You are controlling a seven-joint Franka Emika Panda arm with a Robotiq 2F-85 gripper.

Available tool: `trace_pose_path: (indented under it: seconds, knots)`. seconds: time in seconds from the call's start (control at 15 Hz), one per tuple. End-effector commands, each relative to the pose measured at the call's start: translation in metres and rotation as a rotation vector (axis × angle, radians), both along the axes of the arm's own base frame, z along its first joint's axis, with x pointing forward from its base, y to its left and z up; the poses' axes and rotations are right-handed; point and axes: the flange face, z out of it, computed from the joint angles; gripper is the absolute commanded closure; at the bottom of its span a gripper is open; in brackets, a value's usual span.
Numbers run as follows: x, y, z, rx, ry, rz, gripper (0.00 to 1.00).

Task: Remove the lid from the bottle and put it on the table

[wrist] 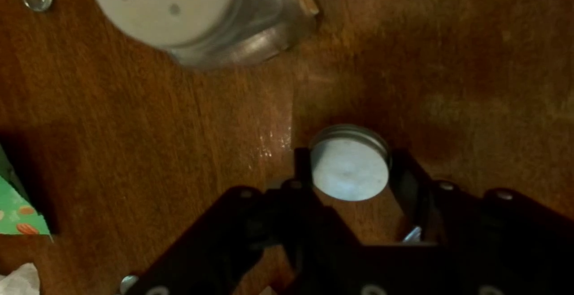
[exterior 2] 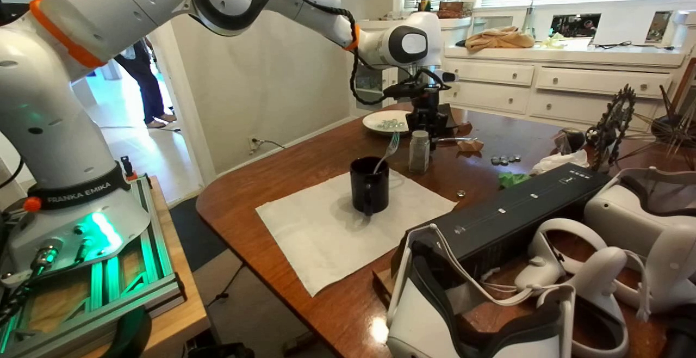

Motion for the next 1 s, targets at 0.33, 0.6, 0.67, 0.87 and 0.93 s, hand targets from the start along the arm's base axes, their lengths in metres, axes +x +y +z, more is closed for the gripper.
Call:
trace_pose_path:
  seconds: [0.33,0.6,0.67,0.87,0.93]
  knots:
    - [0.006,-0.004,0.015,0.032,0.030,-0.042,0.19]
    - [0.008,-0.004,0.045,0.058,0.007,-0.044,0.00]
    - [0.008,-0.003,0.056,0.070,-0.006,-0.032,0.00]
    - [0.009,-0.003,0.059,0.034,-0.011,-0.012,0.00]
    - [0.009,-0.002,0.070,0.037,-0.013,-0.001,0.00]
